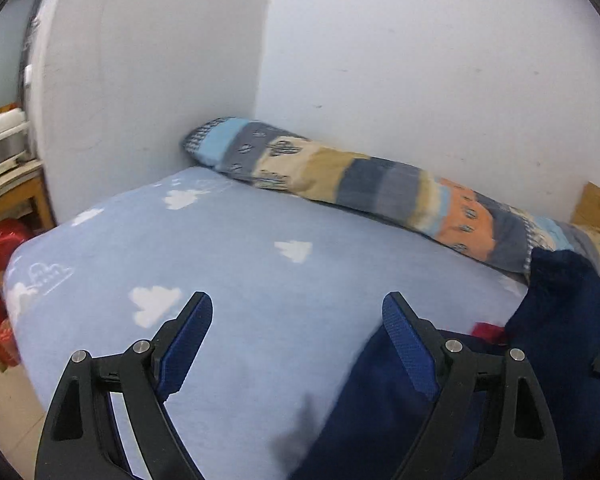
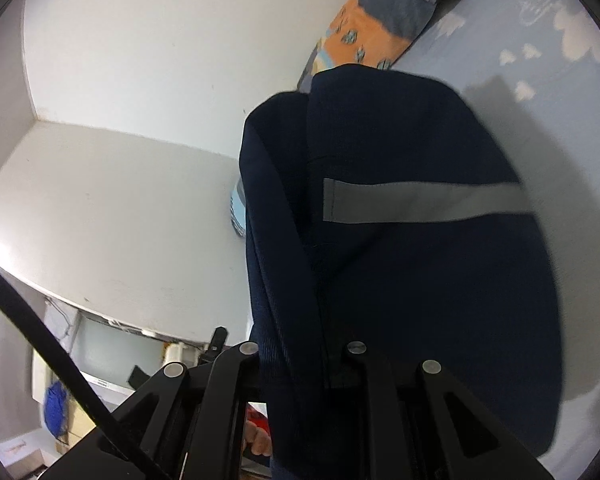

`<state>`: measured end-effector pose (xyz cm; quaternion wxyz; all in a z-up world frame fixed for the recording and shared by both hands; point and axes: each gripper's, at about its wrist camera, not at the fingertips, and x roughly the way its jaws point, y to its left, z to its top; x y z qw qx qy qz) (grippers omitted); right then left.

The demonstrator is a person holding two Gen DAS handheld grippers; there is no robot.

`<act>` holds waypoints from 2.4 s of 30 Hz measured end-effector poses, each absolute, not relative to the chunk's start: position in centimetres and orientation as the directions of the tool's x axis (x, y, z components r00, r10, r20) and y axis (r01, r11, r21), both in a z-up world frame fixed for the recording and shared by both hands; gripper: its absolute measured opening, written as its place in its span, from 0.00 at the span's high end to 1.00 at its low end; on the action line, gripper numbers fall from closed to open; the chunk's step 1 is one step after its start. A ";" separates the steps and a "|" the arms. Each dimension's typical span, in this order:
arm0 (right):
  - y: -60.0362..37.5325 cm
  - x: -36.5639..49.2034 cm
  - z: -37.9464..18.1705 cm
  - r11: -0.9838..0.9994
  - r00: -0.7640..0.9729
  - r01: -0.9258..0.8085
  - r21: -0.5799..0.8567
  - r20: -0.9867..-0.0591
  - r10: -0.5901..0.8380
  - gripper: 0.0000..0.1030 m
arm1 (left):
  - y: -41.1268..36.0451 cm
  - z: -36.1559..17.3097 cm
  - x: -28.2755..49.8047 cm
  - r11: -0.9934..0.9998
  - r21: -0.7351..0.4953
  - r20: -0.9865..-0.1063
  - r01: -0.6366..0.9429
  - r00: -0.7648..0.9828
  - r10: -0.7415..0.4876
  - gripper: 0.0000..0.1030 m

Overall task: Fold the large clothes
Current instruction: 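Lift the held shirt edge with the right gripper and fold it over, then lower the folded shirt onto the bed and open the right gripper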

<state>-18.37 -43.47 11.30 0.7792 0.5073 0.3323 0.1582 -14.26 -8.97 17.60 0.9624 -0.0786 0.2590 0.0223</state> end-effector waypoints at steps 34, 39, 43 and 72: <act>-24.7 -16.6 7.9 0.857 0.542 -0.271 0.439 -0.666 0.512 0.29 | -1.0 16.7 -14.2 0.960 -0.234 -0.539 -0.153 0.842 0.003 0.16; -33.3 -19.4 11.6 0.937 0.640 -0.151 0.315 -0.692 0.335 0.29 | -3.5 15.7 -13.5 0.974 -0.224 -0.583 -0.030 0.805 -0.109 0.16; -36.8 -22.3 11.2 0.956 0.653 -0.134 0.262 -0.702 0.284 0.29 | -8.5 15.0 -13.9 0.961 -0.210 -0.615 0.182 0.739 -0.275 0.16; -42.4 -28.7 1.2 0.933 0.579 0.210 0.292 -0.806 0.121 0.25 | -13.7 3.6 -11.7 0.960 0.074 -0.875 0.269 0.479 -0.067 0.15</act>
